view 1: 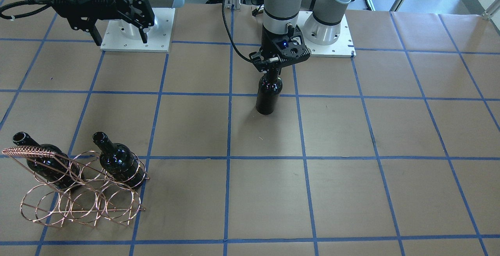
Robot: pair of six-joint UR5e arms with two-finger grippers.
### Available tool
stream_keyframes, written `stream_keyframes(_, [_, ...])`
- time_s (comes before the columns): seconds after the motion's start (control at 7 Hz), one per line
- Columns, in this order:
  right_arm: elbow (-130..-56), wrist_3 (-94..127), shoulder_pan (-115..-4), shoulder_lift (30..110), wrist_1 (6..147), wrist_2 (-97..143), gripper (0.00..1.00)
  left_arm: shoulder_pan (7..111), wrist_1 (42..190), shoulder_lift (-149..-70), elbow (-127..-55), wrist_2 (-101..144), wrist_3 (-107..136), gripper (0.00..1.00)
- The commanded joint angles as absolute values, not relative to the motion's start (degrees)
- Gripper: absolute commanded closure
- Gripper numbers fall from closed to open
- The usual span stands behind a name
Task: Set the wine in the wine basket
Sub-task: 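Tilt the bottle upright and set it down with the left gripper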
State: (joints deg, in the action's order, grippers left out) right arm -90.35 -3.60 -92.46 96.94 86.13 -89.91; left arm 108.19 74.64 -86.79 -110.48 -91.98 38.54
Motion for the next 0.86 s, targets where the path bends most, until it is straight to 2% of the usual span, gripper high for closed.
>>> stream_keyframes(0.0, [-90.44, -3.60, -92.46, 96.94, 86.13, -89.91, 0.00, 108.19, 74.71, -87.27, -110.13, -91.93, 38.50, 0.89])
stream_keyframes(0.14, [-90.44, -3.60, -92.46, 96.94, 86.13, -89.91, 0.00, 108.19, 74.62, -87.36, -110.04, -92.19, 38.58, 0.76])
stream_keyframes(0.71, [-90.44, -3.60, -92.55, 96.94, 86.13, -89.91, 0.00, 108.19, 74.97, -87.36, -109.95, -91.85, 38.67, 0.47])
